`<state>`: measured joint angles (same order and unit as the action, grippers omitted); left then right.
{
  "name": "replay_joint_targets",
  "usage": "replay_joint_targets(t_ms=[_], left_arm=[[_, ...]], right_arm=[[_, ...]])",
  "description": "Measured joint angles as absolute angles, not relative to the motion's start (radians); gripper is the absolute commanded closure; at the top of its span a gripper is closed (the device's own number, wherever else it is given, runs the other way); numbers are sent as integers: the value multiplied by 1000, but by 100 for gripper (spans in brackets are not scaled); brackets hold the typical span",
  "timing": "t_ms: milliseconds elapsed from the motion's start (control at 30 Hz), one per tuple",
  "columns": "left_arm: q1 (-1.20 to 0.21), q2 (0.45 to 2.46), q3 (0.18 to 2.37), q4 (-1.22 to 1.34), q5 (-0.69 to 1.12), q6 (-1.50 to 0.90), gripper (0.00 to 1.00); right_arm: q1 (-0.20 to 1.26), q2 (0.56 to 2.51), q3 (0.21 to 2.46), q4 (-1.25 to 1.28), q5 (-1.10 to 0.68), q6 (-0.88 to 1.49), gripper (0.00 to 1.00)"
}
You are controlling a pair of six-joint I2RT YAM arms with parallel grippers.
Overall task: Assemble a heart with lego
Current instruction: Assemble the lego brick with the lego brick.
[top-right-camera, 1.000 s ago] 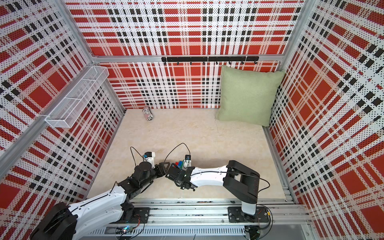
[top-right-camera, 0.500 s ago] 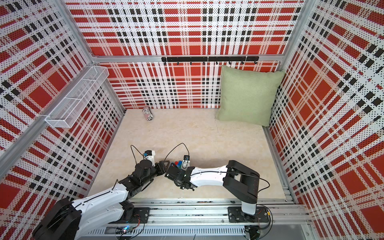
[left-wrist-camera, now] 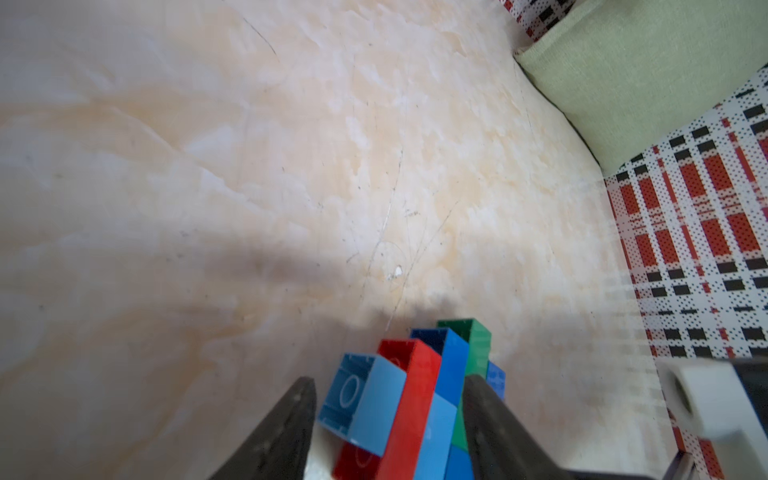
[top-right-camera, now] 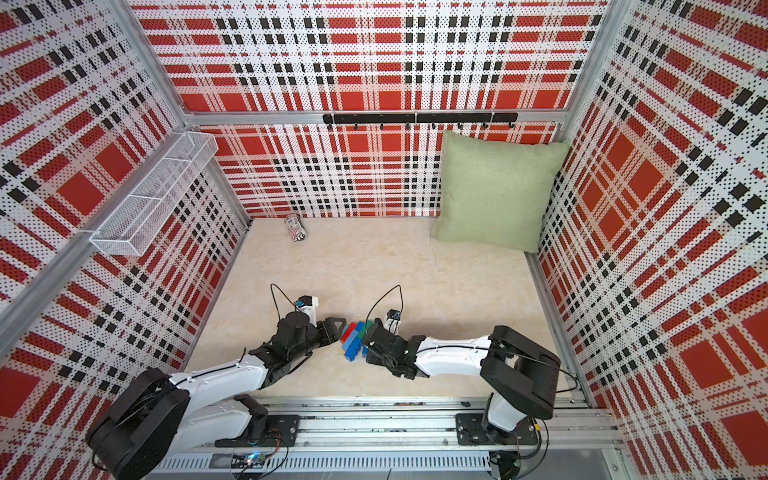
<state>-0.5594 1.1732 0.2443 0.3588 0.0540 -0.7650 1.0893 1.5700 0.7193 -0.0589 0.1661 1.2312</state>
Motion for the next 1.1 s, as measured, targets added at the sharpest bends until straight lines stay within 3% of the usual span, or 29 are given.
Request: replay_joint_targets(t_ms=[300,600,1100], left_arm=[[-647,1054,209,302,48,-809,39],[-668,987,156,241,50,-827,41],[-669,1146,178,305,110,-804,44]], right_arm=[[1046,1565,593,192,46,1235,66],[1044,1503,528,280,44,1256,64],[1031,1649,527,501,-35,1297,70]])
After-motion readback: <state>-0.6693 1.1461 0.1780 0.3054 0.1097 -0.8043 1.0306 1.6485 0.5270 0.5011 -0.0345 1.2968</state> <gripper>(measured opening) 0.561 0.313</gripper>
